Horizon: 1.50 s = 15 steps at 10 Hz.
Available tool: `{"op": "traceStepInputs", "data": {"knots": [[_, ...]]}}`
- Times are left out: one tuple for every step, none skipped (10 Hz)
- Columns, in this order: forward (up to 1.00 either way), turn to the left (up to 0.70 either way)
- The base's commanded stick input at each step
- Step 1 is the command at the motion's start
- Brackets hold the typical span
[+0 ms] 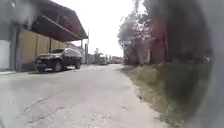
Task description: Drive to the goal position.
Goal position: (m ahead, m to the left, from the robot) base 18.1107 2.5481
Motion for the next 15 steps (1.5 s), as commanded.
{"op": "traceStepInputs", "data": {"knots": [[1.0, 0.0], [1.0, 0.0], [1.0, 0.0], [1.0, 0.0], [1.0, 0.0], [1.0, 0.0], [1.0, 0.0], [1.0, 0.0], [1.0, 0.0], [1.0, 0.0], [1.0, 0.0], [1.0, 0.0], [1.0, 0.0], [1.0, 0.0], [1.0, 0.0]]}}
